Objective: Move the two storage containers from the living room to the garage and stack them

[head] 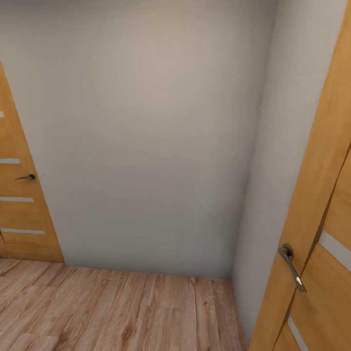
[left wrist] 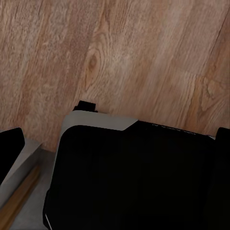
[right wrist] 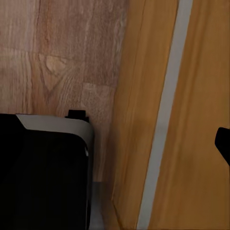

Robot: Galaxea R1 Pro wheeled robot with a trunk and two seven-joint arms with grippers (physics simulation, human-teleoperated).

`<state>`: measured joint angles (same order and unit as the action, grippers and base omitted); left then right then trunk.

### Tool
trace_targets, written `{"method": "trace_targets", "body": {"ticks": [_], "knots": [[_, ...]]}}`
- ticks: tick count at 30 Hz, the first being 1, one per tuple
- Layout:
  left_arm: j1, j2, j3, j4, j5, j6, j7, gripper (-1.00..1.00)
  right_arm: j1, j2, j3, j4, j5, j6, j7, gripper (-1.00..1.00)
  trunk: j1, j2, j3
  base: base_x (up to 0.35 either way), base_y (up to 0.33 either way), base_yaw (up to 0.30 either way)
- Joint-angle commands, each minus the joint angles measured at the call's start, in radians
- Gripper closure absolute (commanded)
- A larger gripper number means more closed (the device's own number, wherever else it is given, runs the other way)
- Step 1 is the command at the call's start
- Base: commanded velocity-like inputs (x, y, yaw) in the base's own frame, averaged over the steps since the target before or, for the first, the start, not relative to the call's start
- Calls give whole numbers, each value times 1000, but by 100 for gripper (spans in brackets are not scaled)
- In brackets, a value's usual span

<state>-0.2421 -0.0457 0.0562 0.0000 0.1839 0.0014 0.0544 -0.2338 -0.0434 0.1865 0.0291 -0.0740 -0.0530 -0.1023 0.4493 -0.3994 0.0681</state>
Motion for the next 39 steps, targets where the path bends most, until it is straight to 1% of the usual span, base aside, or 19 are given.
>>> {"method": "trace_targets", "body": {"ticks": [1, 7, 11, 32, 39], "knots": [[0, 0, 5, 0, 3, 0, 2, -100, -1, 1, 8, 3, 3, -6, -2, -100, 1, -1, 0, 169, 0, 202], [0, 0, 5, 0, 3, 0, 2, -100, -1, 1, 7, 3, 13, -7, -2, -100, 1, -1, 0, 154, 0, 243], [0, 0, 5, 0, 3, 0, 2, -100, -1, 0, 7, 3, 14, -7, -1, -100, 1, -1, 0, 61, 0, 99], [0, 0, 5, 0, 3, 0, 2, -100, -1, -1, 7, 3, 14, -7, -1, -100, 1, -1, 0, 22, 30, 6], [0, 0, 5, 0, 3, 0, 2, -100, -1, 0, 7, 3, 14, -7, -1, -100, 1, -1, 0, 260, 0, 0]]}}
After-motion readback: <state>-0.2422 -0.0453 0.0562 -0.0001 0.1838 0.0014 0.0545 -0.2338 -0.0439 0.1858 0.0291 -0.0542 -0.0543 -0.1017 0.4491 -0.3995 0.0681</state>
